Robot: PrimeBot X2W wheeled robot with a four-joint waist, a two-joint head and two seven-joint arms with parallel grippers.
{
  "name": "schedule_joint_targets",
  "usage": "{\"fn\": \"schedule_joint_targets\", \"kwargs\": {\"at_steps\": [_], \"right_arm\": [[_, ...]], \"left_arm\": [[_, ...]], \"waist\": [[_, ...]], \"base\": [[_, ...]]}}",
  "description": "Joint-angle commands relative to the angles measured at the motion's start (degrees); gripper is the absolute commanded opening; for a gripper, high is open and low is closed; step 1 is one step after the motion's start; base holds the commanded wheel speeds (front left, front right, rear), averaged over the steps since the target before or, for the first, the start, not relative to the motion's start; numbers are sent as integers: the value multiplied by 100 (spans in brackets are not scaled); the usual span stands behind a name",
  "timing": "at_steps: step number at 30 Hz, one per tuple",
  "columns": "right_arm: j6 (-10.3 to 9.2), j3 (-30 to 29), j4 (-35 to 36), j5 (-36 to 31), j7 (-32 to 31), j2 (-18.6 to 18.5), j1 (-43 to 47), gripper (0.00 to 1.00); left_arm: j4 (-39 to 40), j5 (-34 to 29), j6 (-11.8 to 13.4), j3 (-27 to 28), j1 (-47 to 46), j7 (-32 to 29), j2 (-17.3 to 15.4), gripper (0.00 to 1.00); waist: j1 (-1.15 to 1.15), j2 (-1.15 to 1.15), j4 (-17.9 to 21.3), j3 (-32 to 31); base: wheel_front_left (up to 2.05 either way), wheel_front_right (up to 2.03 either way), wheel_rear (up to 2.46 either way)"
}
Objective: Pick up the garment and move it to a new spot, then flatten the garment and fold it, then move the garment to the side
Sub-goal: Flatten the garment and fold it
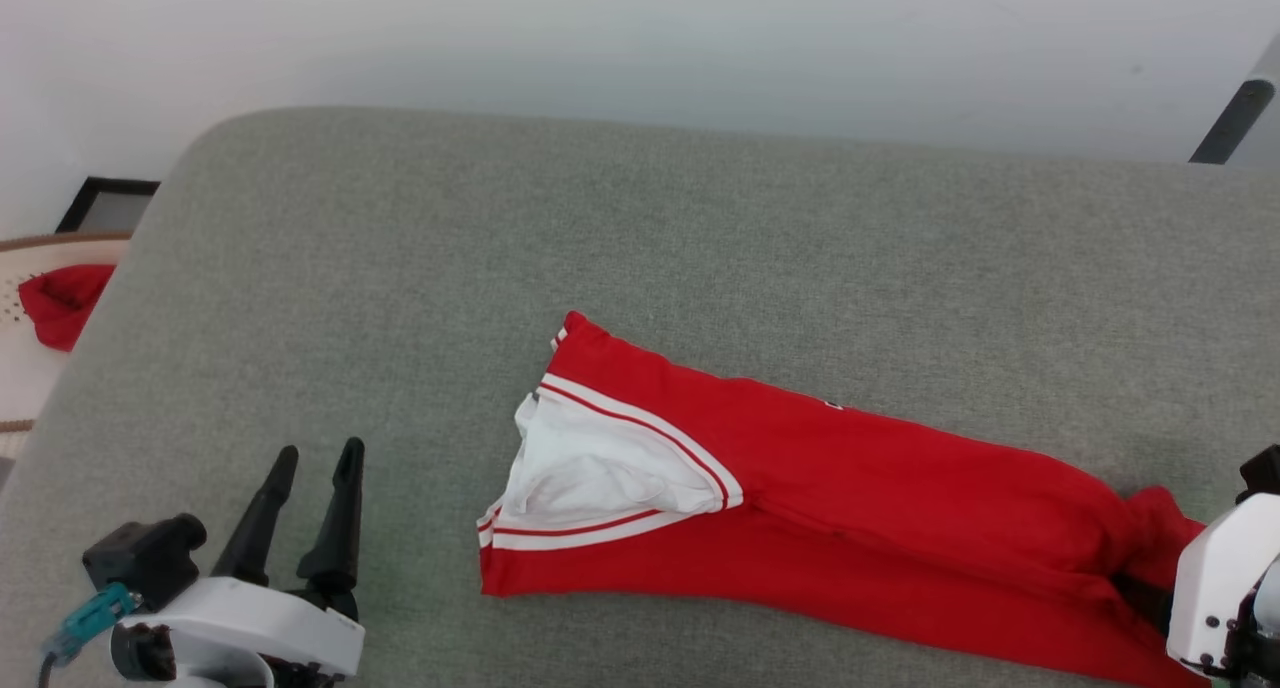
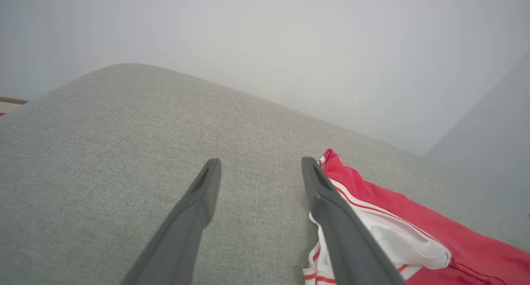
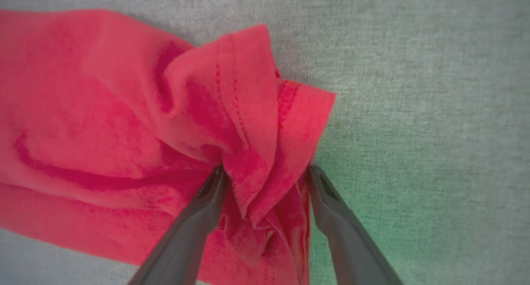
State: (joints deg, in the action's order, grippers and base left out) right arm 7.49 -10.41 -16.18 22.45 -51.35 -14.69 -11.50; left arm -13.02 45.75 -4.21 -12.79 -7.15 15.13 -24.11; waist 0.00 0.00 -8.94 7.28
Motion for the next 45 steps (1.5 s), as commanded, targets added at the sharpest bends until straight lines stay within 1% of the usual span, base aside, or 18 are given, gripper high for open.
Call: {"fn": "schedule_joint_targets", "kwargs": {"at_steps": [1, 2, 3, 4, 5, 7, 11, 16, 20, 26, 36, 41, 45], "right_arm": [[0, 84, -145, -55, -55, 58, -18, 100], [0, 139, -201, -9, -95, 61, -50, 100], [1, 184, -267, 47, -139, 62, -84, 93], [1, 235, -309, 58, -158, 57, -115, 31], [1, 293, -354, 84, -201, 47, -140, 0], [2, 437, -418, 214, -327, 49, -175, 0], [1, 407, -482, 370, -318, -82, -330, 0], [-4, 411, -534, 415, -154, -253, -543, 0], [-5, 350, -609, 404, 13, -503, -672, 0], [-4, 243, -866, 345, 184, -828, -884, 0], [-4, 101, -1258, 150, 233, -1352, -1107, 0], [-4, 125, -1190, 69, 141, -1482, -1141, 0], [-4, 245, -824, 191, -10, -1402, -1110, 0]], "left_arm": [[5, -44, -45, 53, 32, -4, 51, 100], [4, -79, -71, 99, 33, -4, 85, 100], [1, -98, -93, 136, 31, -4, 122, 100], [-3, -128, -112, 165, 23, -4, 162, 100], [-15, -154, -133, 197, 19, -4, 192, 100], [-33, -191, -168, 264, 16, -4, 246, 100], [-43, -252, -229, 379, 5, -4, 356, 100], [-62, -325, -278, 520, 42, -4, 462, 100], [-75, -370, -293, 599, 111, -4, 513, 100], [-85, -419, -328, 637, 230, -4, 537, 100], [-136, -382, -334, 609, 426, -4, 495, 100], [-159, -350, -336, 611, 523, -4, 479, 100], [-181, -298, -334, 598, 596, -4, 453, 100]], "waist": [[0, 0, -41, 62], [0, 0, -47, 87], [0, 0, -55, 111], [0, 0, -67, 130], [0, 0, -76, 146], [0, 0, -84, 170], [0, 0, -98, 209], [0, 0, -85, 192], [0, 0, -61, 103], [0, 0, -28, -61], [0, 0, 46, -347], [0, 0, 115, -469], [0, 0, 189, -594]], "base": [[0, 0, 0], [0, 0, 0], [0, 0, 0], [0, 0, 0], [0, 0, 0], [0, 0, 0], [0, 0, 0], [0, 0, 0], [0, 0, 0], [0, 0, 0], [0, 0, 0], [0, 0, 0], [0, 0, 0]]}}
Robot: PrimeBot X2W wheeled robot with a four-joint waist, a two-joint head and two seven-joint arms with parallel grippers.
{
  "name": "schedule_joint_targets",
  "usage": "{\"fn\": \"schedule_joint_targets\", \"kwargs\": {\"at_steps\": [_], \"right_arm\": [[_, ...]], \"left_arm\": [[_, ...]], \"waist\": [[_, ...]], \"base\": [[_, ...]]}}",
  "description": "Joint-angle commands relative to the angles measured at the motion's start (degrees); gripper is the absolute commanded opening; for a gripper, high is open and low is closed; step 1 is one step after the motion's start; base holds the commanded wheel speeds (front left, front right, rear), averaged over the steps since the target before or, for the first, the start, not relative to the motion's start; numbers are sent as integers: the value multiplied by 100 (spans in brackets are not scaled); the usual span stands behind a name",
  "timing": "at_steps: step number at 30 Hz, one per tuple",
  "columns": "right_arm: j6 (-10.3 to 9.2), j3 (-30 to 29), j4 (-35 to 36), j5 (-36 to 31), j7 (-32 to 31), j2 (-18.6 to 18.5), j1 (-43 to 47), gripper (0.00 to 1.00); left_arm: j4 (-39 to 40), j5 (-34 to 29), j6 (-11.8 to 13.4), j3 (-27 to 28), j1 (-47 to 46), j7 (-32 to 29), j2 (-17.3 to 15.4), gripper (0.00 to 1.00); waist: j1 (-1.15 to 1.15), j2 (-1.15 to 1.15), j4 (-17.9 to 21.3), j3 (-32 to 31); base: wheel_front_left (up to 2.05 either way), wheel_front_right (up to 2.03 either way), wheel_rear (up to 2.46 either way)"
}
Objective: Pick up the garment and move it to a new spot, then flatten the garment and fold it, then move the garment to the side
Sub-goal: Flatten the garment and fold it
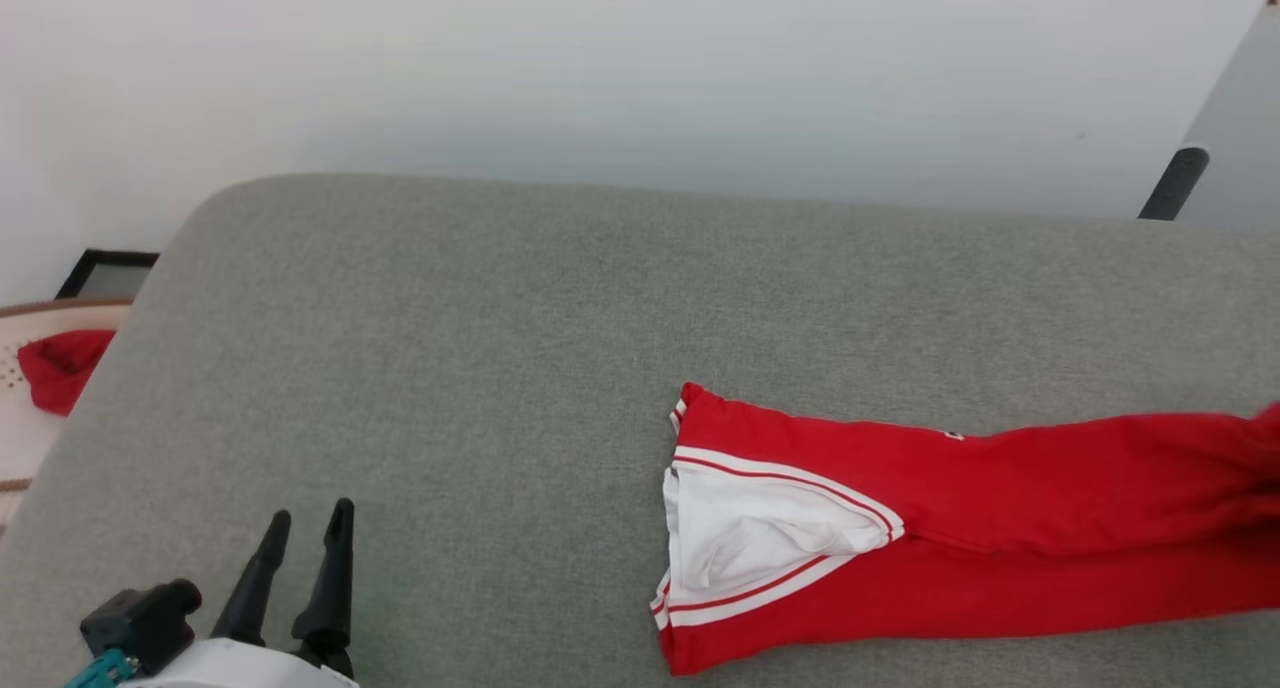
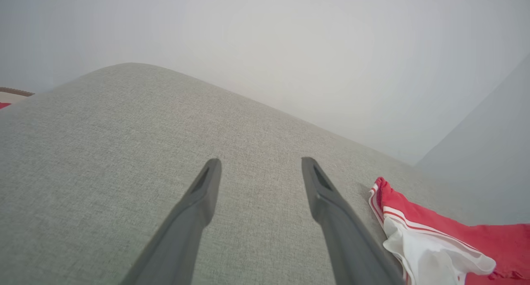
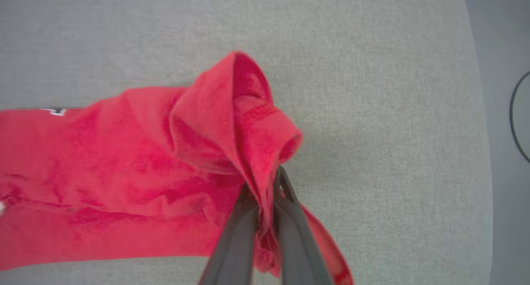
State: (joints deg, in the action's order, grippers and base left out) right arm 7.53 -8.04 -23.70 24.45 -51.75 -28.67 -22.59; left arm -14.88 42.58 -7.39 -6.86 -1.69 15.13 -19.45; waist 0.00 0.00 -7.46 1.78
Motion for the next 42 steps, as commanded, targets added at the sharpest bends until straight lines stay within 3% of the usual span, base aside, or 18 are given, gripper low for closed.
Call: {"fn": "schedule_joint_targets", "kwargs": {"at_steps": [1, 4, 11, 16, 21, 28, 42], "right_arm": [[-7, 22, 76, 43, -21, 44, 20, 0], [-7, 177, 666, 153, -189, 165, 139, 0], [-7, 496, 2124, 564, -616, 835, 412, 0], [-7, 767, 2550, 531, -647, 1320, 423, 0], [-7, 1017, 2394, 453, -479, 1802, 314, 0], [-7, 1367, 1781, 244, -83, 2199, 176, 0], [-7, 1745, 96, 82, 868, 2452, -328, 0]], "left_arm": [[-2, 25, -16, -5, 74, -4, -15, 100], [-22, 42, -16, -16, 122, -4, -27, 100], [24, 24, -17, -2, 191, -4, -5, 100], [19, -9, -17, -84, 85, -4, 25, 100], [-29, -26, -17, -222, -71, -4, 56, 100], [-140, 18, -18, -539, -336, -7, 107, 100], [-285, 112, -18, -727, -638, -5, 221, 100]], "waist": [[0, 0, 55, -75], [0, 0, 93, -158], [0, 0, 58, -274], [0, 0, -85, -296], [0, 0, -290, -306], [0, 0, -644, -291], [0, 0, -946, -186]], "base": [[0, 0, 0], [0, 0, 0], [0, 0, 0], [0, 0, 0], [0, 0, 0], [0, 0, 0], [0, 0, 0]]}}
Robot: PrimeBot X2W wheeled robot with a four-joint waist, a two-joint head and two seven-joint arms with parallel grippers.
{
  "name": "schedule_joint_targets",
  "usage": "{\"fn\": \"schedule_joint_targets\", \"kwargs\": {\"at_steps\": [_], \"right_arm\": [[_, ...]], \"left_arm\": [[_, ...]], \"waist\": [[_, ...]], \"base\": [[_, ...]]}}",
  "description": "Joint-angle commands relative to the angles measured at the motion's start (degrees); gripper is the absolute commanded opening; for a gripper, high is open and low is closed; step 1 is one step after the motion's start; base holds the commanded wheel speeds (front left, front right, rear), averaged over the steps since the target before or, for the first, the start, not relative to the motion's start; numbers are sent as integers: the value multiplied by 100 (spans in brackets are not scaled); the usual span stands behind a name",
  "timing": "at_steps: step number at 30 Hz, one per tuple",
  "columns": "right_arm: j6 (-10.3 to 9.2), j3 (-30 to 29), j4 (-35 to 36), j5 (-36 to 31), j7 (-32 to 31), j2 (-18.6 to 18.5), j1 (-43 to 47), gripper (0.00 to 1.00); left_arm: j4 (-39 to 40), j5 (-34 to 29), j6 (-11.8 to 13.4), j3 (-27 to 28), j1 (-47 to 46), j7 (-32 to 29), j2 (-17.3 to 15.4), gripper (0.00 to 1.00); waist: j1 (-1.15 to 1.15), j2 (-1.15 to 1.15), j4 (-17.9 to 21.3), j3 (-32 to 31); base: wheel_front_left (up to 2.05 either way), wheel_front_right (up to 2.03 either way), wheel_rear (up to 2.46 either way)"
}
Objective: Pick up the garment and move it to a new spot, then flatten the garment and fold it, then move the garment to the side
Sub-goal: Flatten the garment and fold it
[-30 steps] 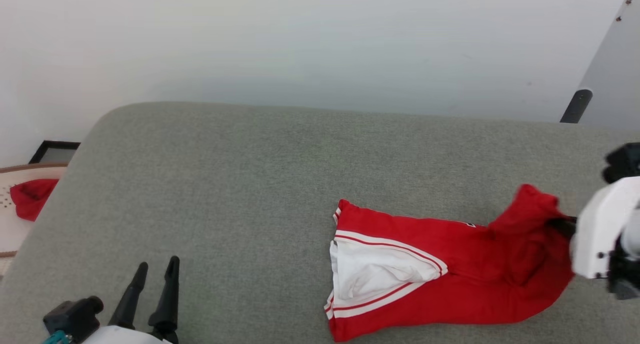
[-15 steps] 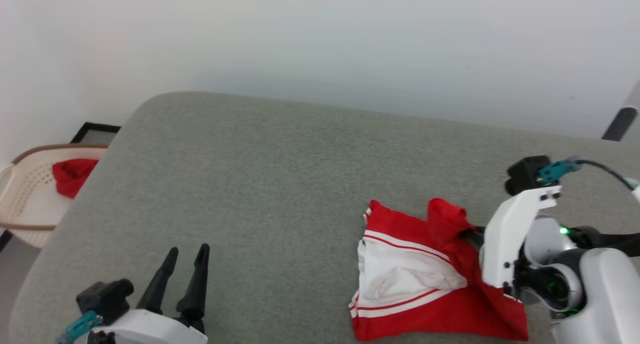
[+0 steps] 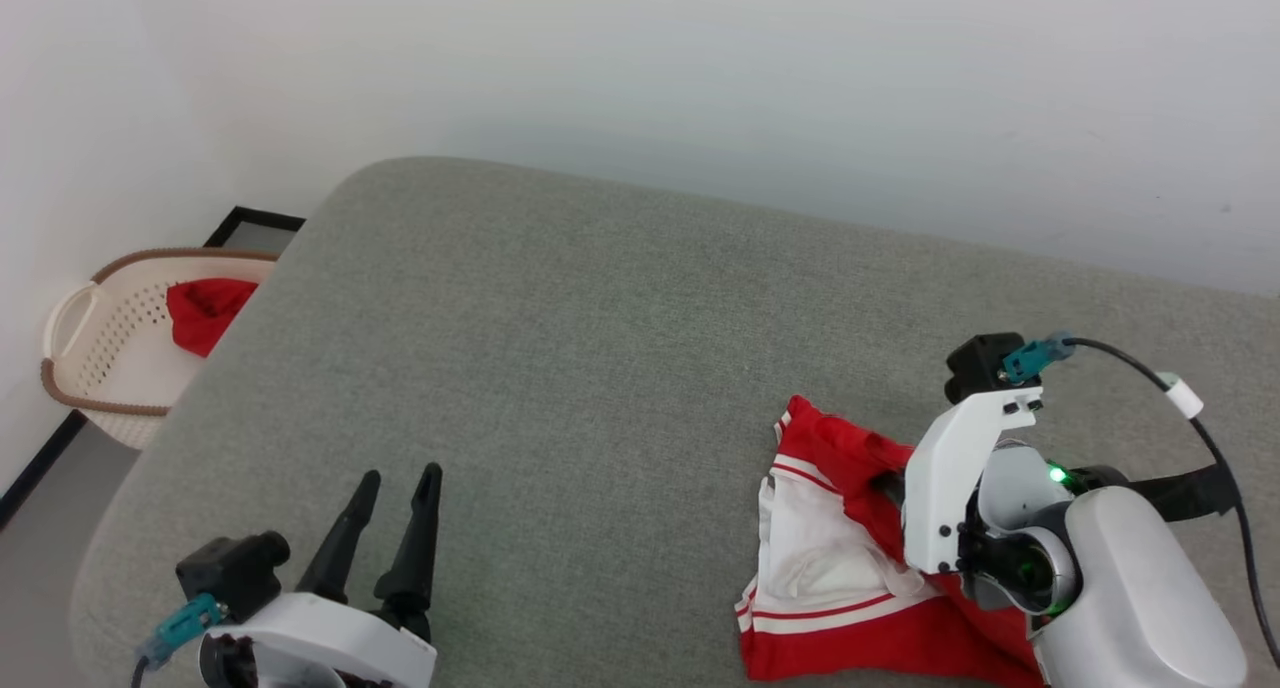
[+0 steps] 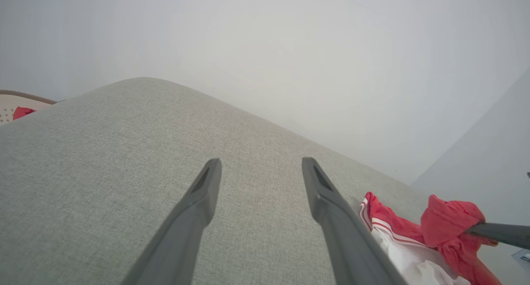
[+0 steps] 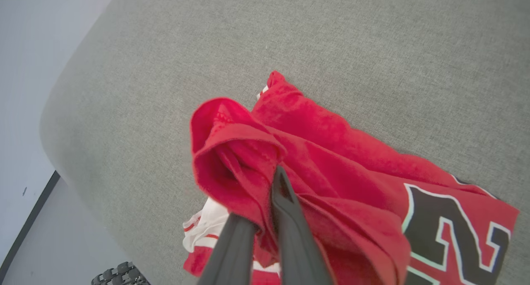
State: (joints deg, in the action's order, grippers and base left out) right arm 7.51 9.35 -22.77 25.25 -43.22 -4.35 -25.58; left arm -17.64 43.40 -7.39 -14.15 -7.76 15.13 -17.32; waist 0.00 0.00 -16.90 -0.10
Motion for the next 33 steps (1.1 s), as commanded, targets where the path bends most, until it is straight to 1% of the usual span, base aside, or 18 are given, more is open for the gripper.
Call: {"fn": "schedule_joint_targets", "kwargs": {"at_steps": [1, 2, 3, 4, 5, 6, 12, 16, 20, 26, 29, 30, 33], "right_arm": [[-4, 33, -97, 7, 72, 26, -85, 0], [-4, 54, -173, -4, 160, 33, -141, 33], [-4, 83, -263, 0, 220, 40, -183, 49], [-4, 133, -340, 11, 264, 45, -216, 75], [-4, 175, -404, 33, 299, 47, -243, 93], [-4, 208, -453, 69, 327, 48, -274, 100], [-4, 400, -504, 248, 370, -36, -422, 100], [-4, 484, -320, 455, 403, -133, -402, 100], [-4, 439, -70, 524, 493, -294, -294, 100], [-4, 323, 386, 605, 753, -613, -83, 100], [-4, 239, 611, 670, 986, -771, 75, 100], [-4, 239, 611, 670, 986, -771, 75, 100], [-4, 216, 839, 618, 1355, -967, 245, 100]], "left_arm": [[-13, 34, -18, -2, -37, -5, 15, 100], [-13, 37, -18, 0, -42, -5, 16, 100], [-13, 45, -18, 2, -42, -5, 17, 100], [-13, 50, -18, 9, -37, -5, 11, 100], [-14, 50, -17, 21, -30, -5, 5, 100], [-16, 48, -18, 29, -23, -4, 3, 100], [-16, 29, -18, 115, 75, -4, -28, 100], [-24, -6, -17, 164, 124, -4, -51, 100], [8, -25, -17, 211, 188, -4, -73, 100], [33, -110, -17, 322, 259, -4, -129, 100], [55, -190, -17, 404, 314, -4, -143, 100], [55, -190, -17, 404, 314, -4, -143, 100], [103, -249, -17, 505, 374, -4, -132, 100]], "waist": [[0, 0, 0, 3], [0, 0, 5, 3], [0, 0, 14, 2], [0, 0, 27, 0], [0, 0, 41, -1], [0, 0, 54, -5], [0, 0, 208, -49], [0, 0, 346, -100], [0, 0, 506, -137], [0, 0, 808, -180], [0, 0, 973, -200], [0, 0, 973, -200], [0, 0, 1133, -224]], "base": [[0, 0, 0], [0, 0, 0], [0, 0, 0], [0, 0, 0], [0, 0, 0], [0, 0, 0], [0, 0, 0], [0, 0, 0], [0, 0, 0], [0, 0, 0], [0, 0, 0], [0, 0, 0], [0, 0, 0]]}}
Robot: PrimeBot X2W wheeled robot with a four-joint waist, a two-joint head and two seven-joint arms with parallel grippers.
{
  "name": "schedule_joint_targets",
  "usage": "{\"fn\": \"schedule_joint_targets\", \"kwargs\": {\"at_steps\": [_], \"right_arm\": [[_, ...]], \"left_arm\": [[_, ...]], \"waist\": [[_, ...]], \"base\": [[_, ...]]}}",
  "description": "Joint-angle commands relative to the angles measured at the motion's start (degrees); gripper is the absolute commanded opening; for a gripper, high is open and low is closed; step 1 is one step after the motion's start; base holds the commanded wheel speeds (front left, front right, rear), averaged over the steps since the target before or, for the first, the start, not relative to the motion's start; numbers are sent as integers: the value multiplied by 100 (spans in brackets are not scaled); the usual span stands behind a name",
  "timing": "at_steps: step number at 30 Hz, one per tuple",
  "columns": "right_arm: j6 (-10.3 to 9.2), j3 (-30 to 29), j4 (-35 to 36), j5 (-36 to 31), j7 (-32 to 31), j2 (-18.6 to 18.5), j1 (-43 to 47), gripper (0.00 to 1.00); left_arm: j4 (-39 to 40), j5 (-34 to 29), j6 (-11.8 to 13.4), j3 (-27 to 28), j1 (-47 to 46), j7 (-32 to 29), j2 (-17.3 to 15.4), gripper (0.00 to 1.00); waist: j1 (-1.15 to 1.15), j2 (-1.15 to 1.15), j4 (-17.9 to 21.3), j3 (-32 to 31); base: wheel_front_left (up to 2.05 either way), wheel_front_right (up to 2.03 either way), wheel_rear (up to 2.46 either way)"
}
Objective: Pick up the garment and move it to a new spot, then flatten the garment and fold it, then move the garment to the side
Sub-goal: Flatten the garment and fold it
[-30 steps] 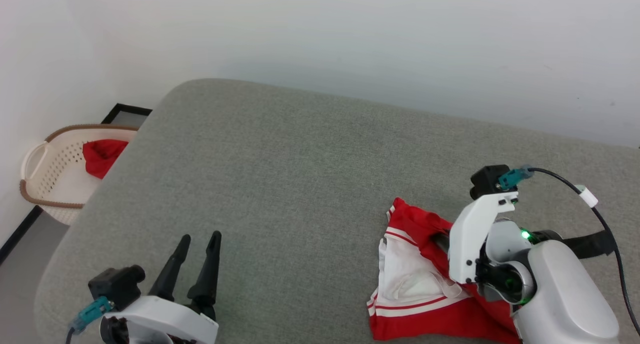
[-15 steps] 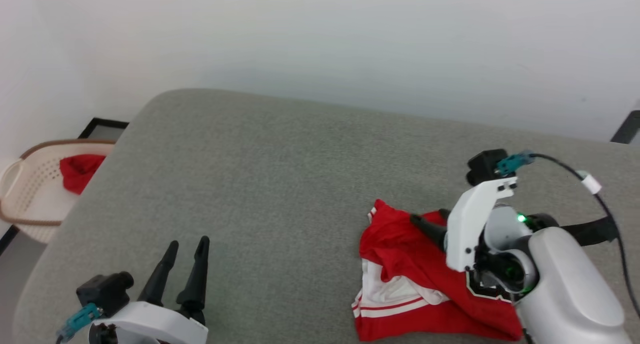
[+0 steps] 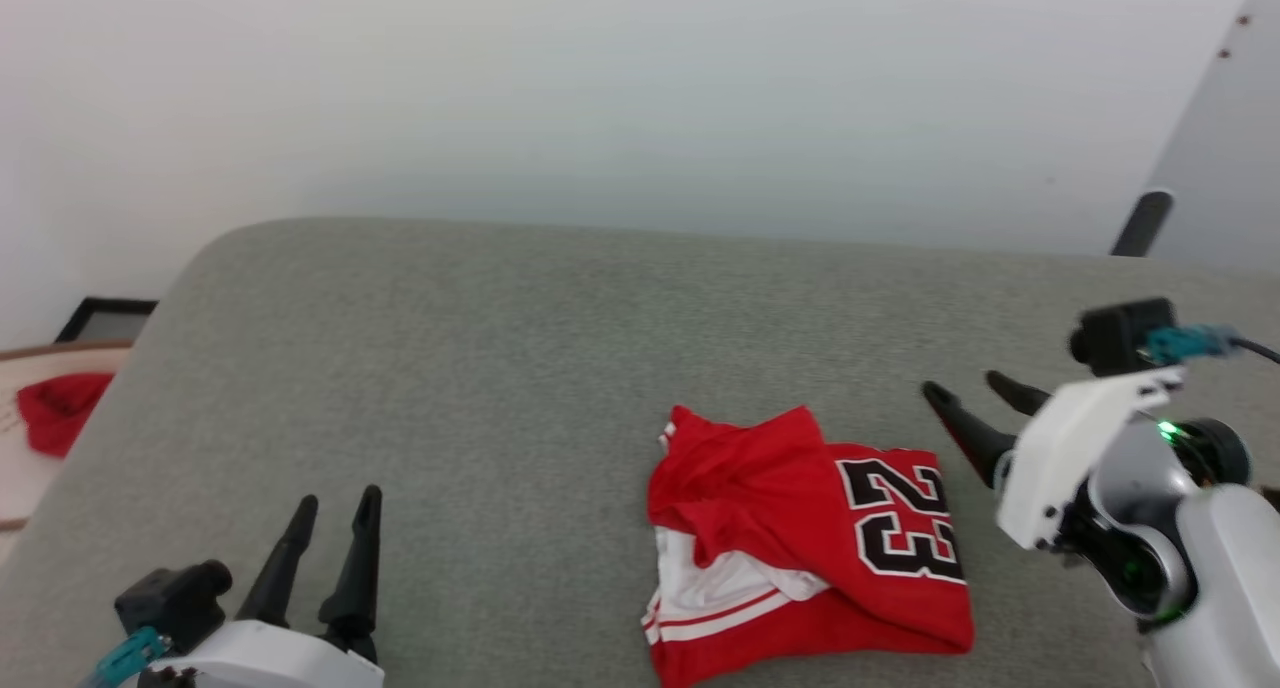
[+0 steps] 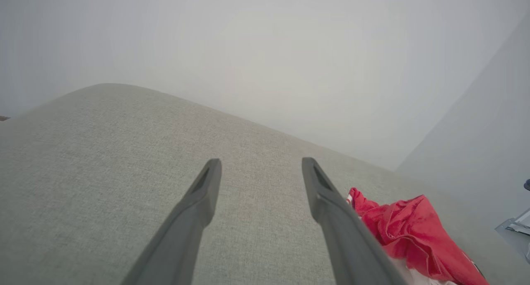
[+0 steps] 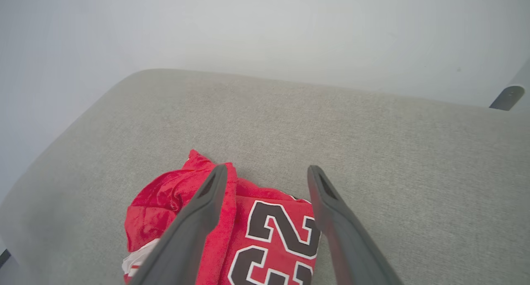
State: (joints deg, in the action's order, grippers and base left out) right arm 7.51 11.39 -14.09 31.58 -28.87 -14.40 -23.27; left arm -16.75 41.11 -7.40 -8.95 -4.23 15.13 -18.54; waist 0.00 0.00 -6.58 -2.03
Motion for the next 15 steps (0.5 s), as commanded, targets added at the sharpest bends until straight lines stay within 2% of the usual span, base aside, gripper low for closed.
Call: {"fn": "schedule_joint_targets", "kwargs": {"at_steps": [1, 10, 15], "right_arm": [[-4, -15, 16, -11, 48, -15, 89, 100], [-4, -103, 326, -42, 1180, -475, 816, 100], [-4, -343, 400, -22, 1553, -564, 1218, 100]], "left_arm": [[29, -47, -16, 23, 56, -4, -14, 100], [124, -252, -16, 280, 315, -4, 5, 100], [204, -317, -16, 396, 464, -4, 7, 100]], "waist": [[0, 0, 157, -39], [0, 0, 544, -137], [0, 0, 656, -193]], "base": [[0, 0, 0], [0, 0, 0], [0, 0, 0]]}}
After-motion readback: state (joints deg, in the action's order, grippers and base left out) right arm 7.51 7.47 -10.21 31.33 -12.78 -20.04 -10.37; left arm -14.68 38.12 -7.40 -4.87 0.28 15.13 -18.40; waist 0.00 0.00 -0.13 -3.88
